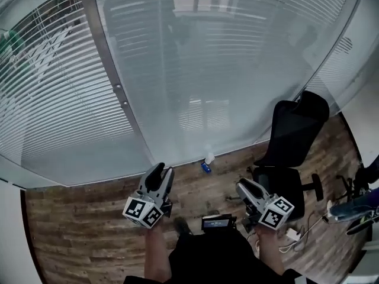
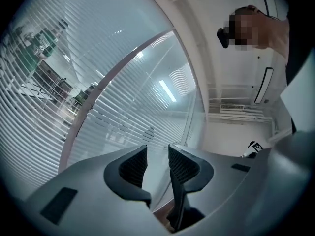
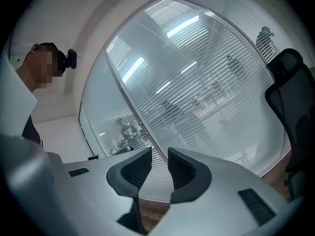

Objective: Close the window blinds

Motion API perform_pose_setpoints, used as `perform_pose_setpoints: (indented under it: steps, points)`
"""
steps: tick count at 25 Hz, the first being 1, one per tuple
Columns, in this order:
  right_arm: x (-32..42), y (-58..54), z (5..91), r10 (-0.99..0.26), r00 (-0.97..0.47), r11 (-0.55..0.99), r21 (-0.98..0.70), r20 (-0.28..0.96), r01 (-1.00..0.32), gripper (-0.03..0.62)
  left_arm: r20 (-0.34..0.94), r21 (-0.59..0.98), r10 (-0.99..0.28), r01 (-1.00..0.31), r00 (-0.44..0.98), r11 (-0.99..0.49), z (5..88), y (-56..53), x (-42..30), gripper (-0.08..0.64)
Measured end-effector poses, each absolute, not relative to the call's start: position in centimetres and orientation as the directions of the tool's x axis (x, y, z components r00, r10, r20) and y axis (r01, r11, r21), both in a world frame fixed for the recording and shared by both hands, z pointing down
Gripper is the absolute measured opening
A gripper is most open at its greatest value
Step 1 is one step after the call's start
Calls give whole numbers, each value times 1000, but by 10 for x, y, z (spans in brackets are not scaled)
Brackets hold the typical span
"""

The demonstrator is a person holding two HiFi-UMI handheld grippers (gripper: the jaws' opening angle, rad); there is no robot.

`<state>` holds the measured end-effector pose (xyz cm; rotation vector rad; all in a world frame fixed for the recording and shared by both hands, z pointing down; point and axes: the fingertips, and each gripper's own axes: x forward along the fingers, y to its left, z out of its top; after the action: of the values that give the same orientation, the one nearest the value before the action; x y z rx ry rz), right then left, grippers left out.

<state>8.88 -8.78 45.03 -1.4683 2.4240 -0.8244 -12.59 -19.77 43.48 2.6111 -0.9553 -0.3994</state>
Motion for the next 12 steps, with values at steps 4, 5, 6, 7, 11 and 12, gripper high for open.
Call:
perform_pose_setpoints:
  steps: [4,5,6,7,11,12]
  points:
    - [75,-92,442,-825,-559,434,-541,81,-720,101,-183,362,-688,-603,702,-711,426,-188,-139,144]
    - [72,-88,441,-814,-576,453,-541,72,-708,101,-179,353,-699,-618,692,-703,423,-180,-141,144]
    - [70,-81,439,-803,-592,471,-542,63,-696,101,-175,344,-710,-633,683,-693,421,-172,-142,144]
    - [71,-73,438,-794,-606,487,-542,53,-685,101,-170,337,-720,-646,673,-684,418,-163,-141,144]
    - [87,-35,444,-774,-633,515,-567,15,-643,101,-134,302,-731,-676,669,-673,413,-118,-122,144]
    - [95,-25,447,-775,-631,512,-577,7,-636,101,-120,292,-727,-676,676,-677,412,-103,-113,144]
